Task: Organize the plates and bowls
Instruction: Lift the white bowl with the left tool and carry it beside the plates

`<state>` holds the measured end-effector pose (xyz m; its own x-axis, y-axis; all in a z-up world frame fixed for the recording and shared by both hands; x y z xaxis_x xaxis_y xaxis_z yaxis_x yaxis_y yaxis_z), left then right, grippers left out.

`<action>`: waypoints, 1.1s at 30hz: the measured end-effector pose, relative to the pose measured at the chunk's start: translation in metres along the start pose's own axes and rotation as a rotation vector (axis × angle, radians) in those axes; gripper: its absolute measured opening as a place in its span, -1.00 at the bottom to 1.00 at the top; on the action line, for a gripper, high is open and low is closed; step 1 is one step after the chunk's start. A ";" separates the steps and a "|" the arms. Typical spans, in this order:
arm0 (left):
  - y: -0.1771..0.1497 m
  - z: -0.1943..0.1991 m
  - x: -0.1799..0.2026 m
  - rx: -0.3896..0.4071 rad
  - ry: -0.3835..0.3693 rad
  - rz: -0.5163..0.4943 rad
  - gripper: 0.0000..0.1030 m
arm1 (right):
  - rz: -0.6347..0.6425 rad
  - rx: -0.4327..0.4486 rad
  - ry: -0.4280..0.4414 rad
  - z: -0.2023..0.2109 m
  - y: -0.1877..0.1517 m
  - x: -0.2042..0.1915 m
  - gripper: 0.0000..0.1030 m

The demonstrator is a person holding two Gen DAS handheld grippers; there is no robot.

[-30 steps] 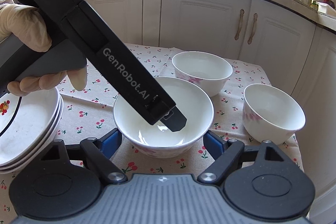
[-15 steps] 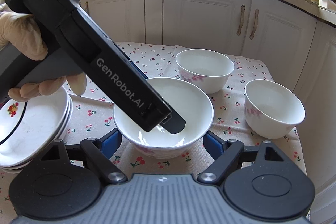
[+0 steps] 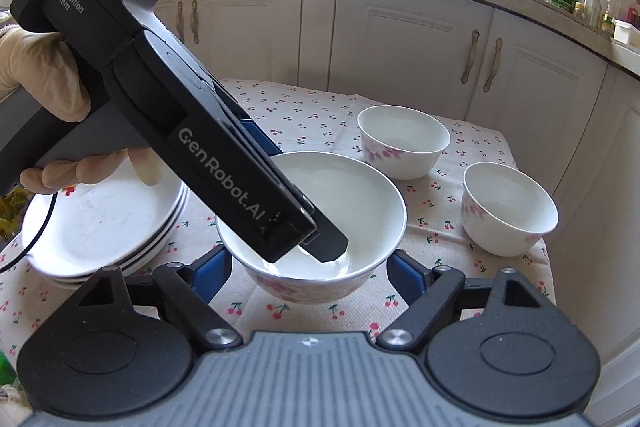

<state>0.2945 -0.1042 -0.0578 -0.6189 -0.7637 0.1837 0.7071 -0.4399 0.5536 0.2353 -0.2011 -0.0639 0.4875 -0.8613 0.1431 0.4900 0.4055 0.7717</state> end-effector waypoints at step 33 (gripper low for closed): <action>-0.075 0.017 0.039 -0.024 -0.023 0.061 0.58 | 0.021 -0.074 0.107 0.043 -0.053 -0.039 0.71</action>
<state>0.2110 -0.0931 -0.0788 -0.5817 -0.7784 0.2359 0.7519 -0.4041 0.5209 0.1588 -0.2022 -0.0837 0.5707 -0.8164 0.0881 0.5293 0.4478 0.7206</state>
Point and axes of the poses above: each gripper's, at about its wrist camera, not at the fingertips, and z roughly against the way its jaws point, x to its right, y to its top, the point moved 5 cm from there along -z, roughly the way its jaws point, and after that the axes turned 6 degrees about z, right-handed, at the moved point
